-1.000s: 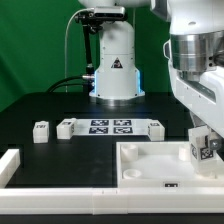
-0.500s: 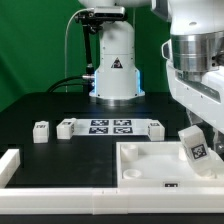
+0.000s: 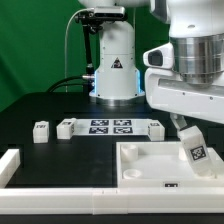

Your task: Assemble one leg

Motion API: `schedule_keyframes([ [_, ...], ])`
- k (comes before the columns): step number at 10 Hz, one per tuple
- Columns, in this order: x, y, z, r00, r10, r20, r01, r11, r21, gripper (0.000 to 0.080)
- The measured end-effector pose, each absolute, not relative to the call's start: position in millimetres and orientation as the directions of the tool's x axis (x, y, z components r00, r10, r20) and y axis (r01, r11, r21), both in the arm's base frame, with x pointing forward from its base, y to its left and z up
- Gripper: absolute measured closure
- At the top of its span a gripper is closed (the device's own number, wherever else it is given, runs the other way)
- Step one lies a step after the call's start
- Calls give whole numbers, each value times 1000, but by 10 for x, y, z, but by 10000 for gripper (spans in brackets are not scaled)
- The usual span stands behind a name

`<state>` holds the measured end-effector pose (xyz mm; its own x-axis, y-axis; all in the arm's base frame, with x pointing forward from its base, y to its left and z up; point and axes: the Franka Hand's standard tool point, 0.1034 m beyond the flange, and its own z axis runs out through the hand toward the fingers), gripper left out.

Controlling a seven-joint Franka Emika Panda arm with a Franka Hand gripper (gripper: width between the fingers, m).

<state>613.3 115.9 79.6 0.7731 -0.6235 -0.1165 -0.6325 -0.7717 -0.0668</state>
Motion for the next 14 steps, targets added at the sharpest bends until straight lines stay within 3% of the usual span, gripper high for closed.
schedule_keyframes([
  [4,6139,1063,770,961,-264,-82,-272,-956,-106,150],
  [7,6138,1051,767,998,-25,-54,-31,-992,-122,150],
  [14,6342,1116,729,993,-89,-74,-98,-987,-125,151],
])
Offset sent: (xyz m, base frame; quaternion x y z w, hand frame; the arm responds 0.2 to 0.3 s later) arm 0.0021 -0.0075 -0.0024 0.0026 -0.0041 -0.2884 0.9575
